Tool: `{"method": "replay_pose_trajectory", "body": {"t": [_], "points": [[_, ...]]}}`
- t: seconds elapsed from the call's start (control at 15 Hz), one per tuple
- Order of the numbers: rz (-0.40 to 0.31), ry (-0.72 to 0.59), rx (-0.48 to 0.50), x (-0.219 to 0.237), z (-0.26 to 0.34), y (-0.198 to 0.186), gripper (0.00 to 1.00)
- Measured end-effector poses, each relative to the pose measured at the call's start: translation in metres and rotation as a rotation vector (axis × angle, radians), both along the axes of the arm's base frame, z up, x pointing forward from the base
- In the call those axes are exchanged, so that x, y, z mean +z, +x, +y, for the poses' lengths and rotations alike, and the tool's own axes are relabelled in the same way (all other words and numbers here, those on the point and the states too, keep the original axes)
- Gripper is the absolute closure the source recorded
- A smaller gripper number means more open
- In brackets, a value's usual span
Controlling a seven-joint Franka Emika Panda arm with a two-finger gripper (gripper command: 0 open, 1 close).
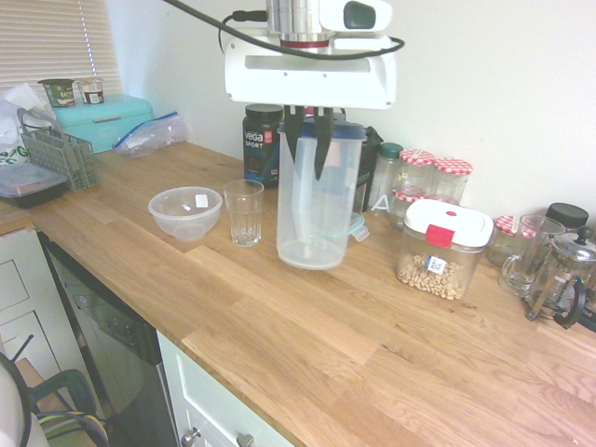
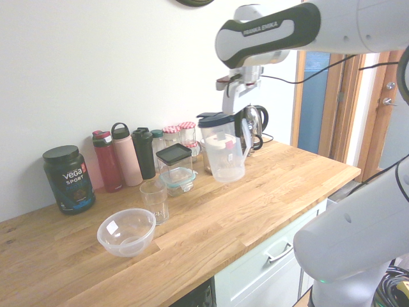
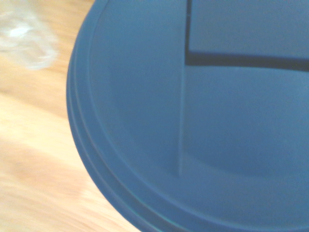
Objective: Pour me some water
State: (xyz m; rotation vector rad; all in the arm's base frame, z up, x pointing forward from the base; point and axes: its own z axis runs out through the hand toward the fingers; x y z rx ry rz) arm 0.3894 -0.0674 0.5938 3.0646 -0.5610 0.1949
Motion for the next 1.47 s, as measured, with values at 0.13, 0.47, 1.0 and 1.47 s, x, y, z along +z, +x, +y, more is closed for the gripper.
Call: {"method": "replay_pose_trajectory", "body": {"t": [0.13, 0.47, 1.0, 1.47], "points": [[0.055, -0.05, 0.104, 0.011, 0.04, 0.024, 1.0], [0.213, -0.19, 0.326, 0.004, 0.1, 0.067, 1.0], [0.417, -0.544, 0.608, -0.04, 0.16, 0.073, 1.0], [0.437, -0.666, 0.653, -0.064, 0.196, 0.074, 1.0]]}}
